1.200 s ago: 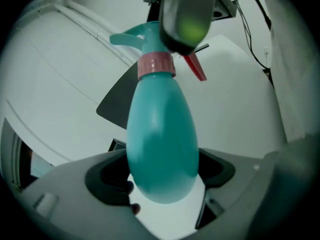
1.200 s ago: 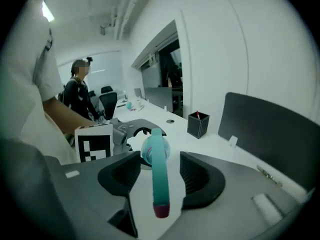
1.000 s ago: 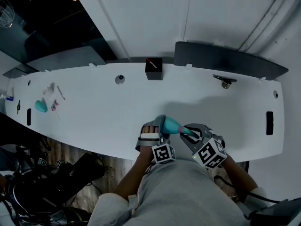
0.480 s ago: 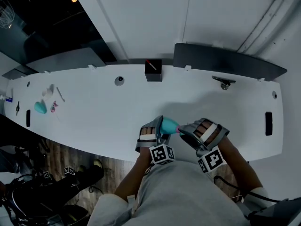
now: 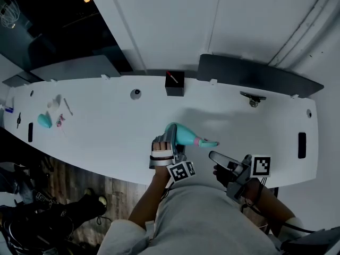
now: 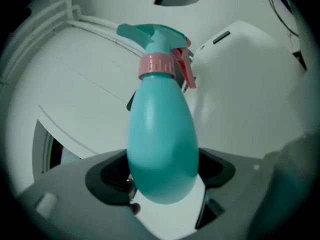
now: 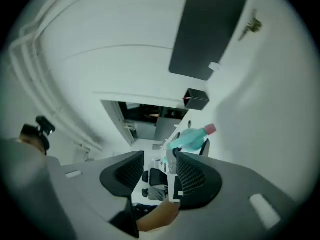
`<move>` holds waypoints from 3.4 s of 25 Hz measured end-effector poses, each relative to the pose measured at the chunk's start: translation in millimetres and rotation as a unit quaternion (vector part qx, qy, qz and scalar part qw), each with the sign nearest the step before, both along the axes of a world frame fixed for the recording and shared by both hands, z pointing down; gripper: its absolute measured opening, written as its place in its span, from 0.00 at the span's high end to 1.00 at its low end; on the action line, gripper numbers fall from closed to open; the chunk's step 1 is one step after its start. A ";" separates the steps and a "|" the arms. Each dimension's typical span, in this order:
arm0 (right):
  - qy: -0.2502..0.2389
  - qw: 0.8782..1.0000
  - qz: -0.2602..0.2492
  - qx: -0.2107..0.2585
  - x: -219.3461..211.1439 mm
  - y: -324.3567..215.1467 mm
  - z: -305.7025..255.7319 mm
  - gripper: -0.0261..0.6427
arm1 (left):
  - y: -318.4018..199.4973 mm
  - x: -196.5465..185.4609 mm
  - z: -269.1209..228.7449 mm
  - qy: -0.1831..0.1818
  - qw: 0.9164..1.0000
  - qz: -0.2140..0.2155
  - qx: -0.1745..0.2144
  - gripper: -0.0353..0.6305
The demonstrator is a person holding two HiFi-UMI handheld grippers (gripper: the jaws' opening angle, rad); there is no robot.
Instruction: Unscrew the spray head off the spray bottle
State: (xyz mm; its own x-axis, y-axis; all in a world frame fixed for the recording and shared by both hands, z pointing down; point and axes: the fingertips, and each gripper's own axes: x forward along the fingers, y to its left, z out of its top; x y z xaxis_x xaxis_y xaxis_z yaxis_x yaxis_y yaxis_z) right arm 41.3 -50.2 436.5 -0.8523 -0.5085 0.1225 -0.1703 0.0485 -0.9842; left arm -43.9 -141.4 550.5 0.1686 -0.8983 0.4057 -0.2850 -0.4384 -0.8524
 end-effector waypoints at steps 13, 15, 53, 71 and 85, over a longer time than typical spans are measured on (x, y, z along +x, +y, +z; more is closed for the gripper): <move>0.083 0.993 0.052 -0.060 0.8 -20.3 56.7 0.78 | 13.6 22.0 -9.8 -0.050 0.996 0.059 0.053 0.35; 0.155 0.988 -0.003 0.015 -5.1 -18.8 53.2 0.79 | 15.9 23.1 -2.5 -0.049 0.996 0.061 0.033 0.35; 0.499 0.547 -0.101 0.665 18.5 27.5 -56.2 0.80 | 14.1 -9.9 -22.9 0.414 0.898 -0.068 -0.136 0.35; 0.568 0.717 0.077 0.398 -0.4 -55.4 53.8 0.80 | 33.7 -5.5 -25.7 0.508 0.835 -0.077 -0.199 0.35; 0.597 0.722 0.120 0.327 9.7 -18.8 64.1 0.80 | 61.5 -11.6 -9.9 0.492 0.833 -0.045 -0.250 0.35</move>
